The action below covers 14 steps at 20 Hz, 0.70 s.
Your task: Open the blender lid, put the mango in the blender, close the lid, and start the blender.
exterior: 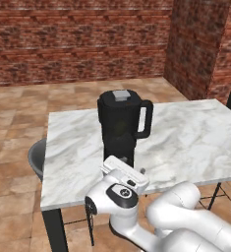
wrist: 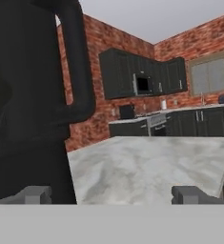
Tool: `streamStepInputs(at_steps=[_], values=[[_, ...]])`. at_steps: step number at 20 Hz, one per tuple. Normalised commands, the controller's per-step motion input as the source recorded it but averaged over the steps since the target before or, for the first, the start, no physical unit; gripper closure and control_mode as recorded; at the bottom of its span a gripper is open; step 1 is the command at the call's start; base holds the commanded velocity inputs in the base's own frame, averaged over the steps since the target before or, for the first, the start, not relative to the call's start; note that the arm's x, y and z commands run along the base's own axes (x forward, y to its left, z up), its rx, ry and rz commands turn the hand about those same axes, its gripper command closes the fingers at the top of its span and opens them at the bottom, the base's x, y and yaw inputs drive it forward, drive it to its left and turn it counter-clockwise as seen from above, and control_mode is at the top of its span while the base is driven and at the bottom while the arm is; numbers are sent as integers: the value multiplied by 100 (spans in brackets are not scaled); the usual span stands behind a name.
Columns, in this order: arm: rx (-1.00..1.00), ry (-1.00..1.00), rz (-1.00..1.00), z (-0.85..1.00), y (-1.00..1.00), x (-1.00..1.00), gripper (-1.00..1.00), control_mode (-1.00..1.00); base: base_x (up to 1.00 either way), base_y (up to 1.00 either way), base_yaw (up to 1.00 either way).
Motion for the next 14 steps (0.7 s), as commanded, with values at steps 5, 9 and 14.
streamStepInputs(at_steps=[5, 9, 14], values=[[0, 0, 12, -19, 2, 30, -100, -100, 0, 0, 0], [0, 0, 12, -23, 5, 31, -100, -100, 0, 0, 0], [0, 0, 12, -14, 6, 32, -100, -100, 0, 0, 0]])
